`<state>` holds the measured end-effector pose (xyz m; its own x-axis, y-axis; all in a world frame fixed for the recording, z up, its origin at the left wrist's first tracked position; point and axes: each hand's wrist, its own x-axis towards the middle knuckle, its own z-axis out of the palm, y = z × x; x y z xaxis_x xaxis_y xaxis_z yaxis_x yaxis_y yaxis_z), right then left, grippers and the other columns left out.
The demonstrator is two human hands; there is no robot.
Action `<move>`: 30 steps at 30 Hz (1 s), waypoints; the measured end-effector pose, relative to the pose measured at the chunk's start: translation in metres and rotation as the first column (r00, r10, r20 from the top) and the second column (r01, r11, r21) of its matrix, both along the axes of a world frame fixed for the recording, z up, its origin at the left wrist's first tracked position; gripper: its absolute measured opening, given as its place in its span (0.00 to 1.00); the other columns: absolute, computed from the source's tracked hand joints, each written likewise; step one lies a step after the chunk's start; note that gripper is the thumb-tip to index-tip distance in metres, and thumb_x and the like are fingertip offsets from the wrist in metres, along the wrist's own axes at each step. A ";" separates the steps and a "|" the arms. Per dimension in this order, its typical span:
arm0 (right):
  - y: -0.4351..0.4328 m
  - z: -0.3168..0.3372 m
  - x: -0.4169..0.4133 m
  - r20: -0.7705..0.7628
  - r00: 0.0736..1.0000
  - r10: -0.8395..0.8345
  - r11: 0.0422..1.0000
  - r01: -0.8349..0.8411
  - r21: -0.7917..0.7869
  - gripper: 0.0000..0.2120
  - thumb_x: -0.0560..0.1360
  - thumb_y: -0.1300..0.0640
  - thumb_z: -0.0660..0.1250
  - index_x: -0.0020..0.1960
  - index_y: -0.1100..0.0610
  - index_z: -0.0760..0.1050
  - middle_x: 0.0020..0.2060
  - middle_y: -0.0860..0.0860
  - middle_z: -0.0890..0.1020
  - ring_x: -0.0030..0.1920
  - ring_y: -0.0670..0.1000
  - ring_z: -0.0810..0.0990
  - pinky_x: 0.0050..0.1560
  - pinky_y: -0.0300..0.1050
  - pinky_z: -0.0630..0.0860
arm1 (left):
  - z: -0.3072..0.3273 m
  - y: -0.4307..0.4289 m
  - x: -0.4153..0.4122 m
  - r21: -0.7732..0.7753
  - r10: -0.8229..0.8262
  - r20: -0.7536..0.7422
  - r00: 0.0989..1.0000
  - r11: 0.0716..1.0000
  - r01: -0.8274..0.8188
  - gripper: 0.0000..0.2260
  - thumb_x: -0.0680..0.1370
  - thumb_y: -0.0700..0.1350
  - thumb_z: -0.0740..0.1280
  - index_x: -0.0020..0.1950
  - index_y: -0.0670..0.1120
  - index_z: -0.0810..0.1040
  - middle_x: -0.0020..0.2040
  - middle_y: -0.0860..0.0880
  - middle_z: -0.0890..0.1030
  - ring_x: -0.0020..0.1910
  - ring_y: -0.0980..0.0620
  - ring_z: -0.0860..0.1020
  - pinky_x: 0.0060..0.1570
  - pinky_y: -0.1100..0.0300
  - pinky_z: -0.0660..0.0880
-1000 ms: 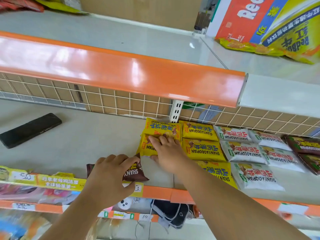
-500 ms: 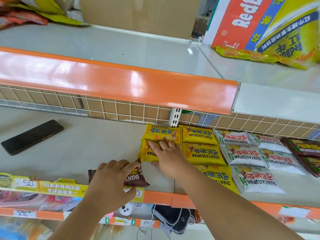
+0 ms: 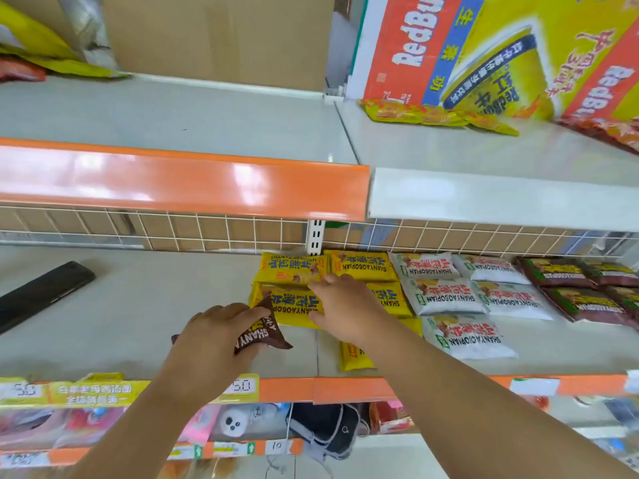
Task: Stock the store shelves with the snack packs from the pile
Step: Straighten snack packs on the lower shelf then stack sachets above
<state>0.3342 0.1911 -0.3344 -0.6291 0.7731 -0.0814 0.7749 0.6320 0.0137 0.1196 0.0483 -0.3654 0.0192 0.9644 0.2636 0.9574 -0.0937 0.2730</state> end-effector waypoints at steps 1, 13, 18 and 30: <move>-0.002 0.004 0.013 -0.005 1.000 -0.019 1.000 0.019 0.003 0.26 0.78 0.40 0.64 0.71 0.50 0.69 0.65 0.53 0.74 0.64 0.59 0.72 0.60 0.57 0.75 | 0.009 0.006 0.010 0.022 -0.024 0.005 1.000 0.999 0.023 0.23 0.73 0.62 0.63 0.66 0.57 0.77 0.55 0.56 0.83 0.44 0.47 0.81 0.43 0.51 0.79; -0.030 0.058 0.263 -0.051 0.910 -0.412 0.910 0.414 0.033 0.23 0.78 0.44 0.62 0.71 0.50 0.70 0.64 0.54 0.75 0.63 0.59 0.75 0.59 0.54 0.76 | 0.083 0.075 0.233 0.114 -0.351 0.011 0.936 0.931 0.348 0.24 0.75 0.59 0.74 0.69 0.61 0.75 0.61 0.59 0.80 0.60 0.51 0.78 0.56 0.53 0.77; -0.062 0.071 0.375 -0.048 0.847 -0.529 0.847 0.531 0.029 0.24 0.78 0.44 0.63 0.71 0.49 0.69 0.64 0.54 0.74 0.62 0.59 0.73 0.61 0.54 0.74 | 0.090 0.079 0.341 0.132 -0.424 -0.008 0.905 0.897 0.422 0.23 0.75 0.59 0.72 0.70 0.61 0.74 0.64 0.57 0.80 0.64 0.50 0.77 0.61 0.52 0.75; -0.107 0.069 0.573 -0.125 0.732 -0.669 0.741 0.671 -0.034 0.22 0.76 0.47 0.64 0.69 0.47 0.71 0.64 0.52 0.75 0.63 0.57 0.75 0.61 0.54 0.75 | 0.087 0.081 0.535 0.113 -0.481 -0.017 0.877 0.870 0.479 0.24 0.78 0.56 0.68 0.74 0.59 0.71 0.66 0.55 0.78 0.64 0.48 0.76 0.63 0.50 0.73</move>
<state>0.9068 0.0842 -0.2653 0.0487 0.9984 -0.0285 0.9932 -0.0514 -0.1047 0.6542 0.1297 -0.2786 0.4686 0.8019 0.3706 0.7838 -0.5709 0.2442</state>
